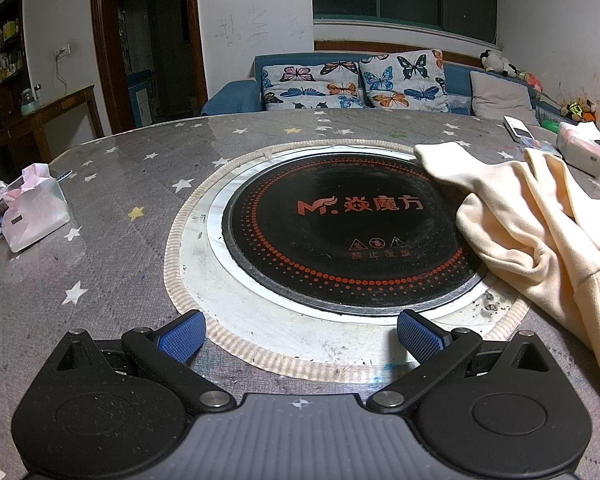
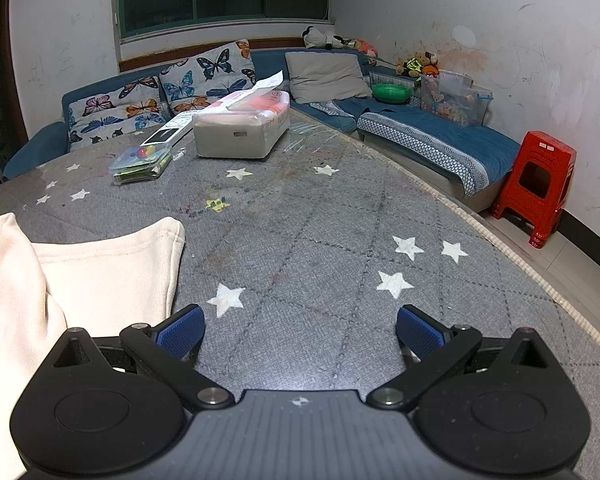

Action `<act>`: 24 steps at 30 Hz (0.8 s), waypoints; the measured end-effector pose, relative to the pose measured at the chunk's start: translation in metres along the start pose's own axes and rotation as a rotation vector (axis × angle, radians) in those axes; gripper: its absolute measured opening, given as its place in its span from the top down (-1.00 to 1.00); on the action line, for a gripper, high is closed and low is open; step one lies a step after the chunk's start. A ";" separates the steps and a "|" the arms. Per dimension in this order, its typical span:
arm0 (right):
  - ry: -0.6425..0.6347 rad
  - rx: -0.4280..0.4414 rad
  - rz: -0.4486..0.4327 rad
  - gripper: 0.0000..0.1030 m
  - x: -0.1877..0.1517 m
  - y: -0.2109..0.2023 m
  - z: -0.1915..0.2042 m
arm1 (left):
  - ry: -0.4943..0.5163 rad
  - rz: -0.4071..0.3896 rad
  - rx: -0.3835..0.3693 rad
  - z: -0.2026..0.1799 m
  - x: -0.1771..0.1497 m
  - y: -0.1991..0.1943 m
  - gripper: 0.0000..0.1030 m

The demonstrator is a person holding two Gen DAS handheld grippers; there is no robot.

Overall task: Fold clothes
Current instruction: 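Move both grippers toward the bunched cream sweatshirt on the table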

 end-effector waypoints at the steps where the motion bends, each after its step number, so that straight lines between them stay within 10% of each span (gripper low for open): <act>1: 0.000 0.000 0.000 -1.00 0.000 0.000 0.000 | 0.000 0.001 0.000 0.000 0.000 0.000 -1.00; 24: -0.094 0.185 -0.030 -1.00 -0.007 -0.058 0.037 | -0.001 0.038 0.001 -0.013 -0.001 -0.018 -1.00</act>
Point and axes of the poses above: each gripper's, at about its wrist camera, not at the fingertips, and y roughly the way its jaws point, z to its left, x to its top, the point moved 7 cm from there along y, roughly the way its jaws point, and after that the axes turned 10 degrees about x, right-handed, at the moved point
